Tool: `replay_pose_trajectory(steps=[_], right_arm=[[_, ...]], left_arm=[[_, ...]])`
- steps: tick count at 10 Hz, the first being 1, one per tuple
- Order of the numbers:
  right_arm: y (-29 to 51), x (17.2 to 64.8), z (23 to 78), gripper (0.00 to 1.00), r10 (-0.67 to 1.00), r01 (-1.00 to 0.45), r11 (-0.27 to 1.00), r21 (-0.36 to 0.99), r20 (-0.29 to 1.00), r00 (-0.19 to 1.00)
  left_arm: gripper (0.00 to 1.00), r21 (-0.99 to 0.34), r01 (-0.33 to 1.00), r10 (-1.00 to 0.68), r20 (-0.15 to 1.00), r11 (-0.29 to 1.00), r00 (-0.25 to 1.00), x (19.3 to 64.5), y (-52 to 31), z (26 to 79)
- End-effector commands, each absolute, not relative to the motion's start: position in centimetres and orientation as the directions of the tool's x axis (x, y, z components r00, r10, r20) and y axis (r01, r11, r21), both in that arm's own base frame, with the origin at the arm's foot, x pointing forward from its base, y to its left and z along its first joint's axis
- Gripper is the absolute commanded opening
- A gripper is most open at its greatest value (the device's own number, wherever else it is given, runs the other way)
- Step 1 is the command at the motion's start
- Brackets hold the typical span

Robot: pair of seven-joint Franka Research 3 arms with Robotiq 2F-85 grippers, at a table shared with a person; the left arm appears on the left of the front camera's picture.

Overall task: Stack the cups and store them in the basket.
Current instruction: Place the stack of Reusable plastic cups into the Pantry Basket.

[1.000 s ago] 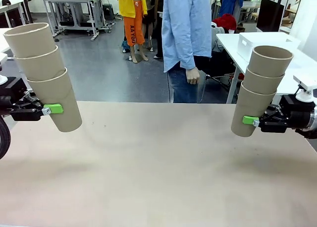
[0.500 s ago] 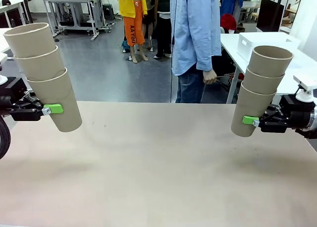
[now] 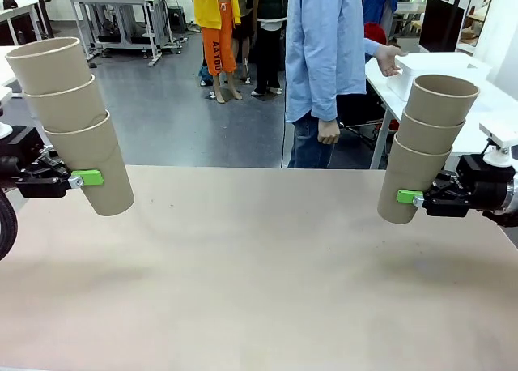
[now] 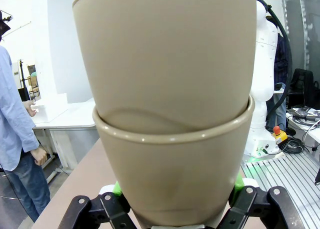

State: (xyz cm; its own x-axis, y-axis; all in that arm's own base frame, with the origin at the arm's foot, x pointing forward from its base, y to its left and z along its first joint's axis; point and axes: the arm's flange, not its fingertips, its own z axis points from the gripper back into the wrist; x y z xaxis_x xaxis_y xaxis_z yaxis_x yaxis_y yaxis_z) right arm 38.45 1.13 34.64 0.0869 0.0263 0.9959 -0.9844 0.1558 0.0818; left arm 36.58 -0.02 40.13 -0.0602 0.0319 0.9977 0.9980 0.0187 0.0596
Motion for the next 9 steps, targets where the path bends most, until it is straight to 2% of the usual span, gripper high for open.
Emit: replay_pose_trajectory(steps=[1, 9], right_arm=[[1.14, 38.47, 34.95, 0.84, 0.026, -0.985, 0.157, 0.069, 0.997, 0.074], [1.14, 38.47, 34.95, 0.84, 0.026, -0.985, 0.157, 0.069, 0.997, 0.074]], left_arm=[[0.85, 0.067, 0.998, 0.038, 0.997, 0.014, -0.068, 36.30, 0.16, 40.51], [0.85, 0.067, 0.998, 0.038, 0.997, 0.014, -0.068, 36.30, 0.16, 40.51]])
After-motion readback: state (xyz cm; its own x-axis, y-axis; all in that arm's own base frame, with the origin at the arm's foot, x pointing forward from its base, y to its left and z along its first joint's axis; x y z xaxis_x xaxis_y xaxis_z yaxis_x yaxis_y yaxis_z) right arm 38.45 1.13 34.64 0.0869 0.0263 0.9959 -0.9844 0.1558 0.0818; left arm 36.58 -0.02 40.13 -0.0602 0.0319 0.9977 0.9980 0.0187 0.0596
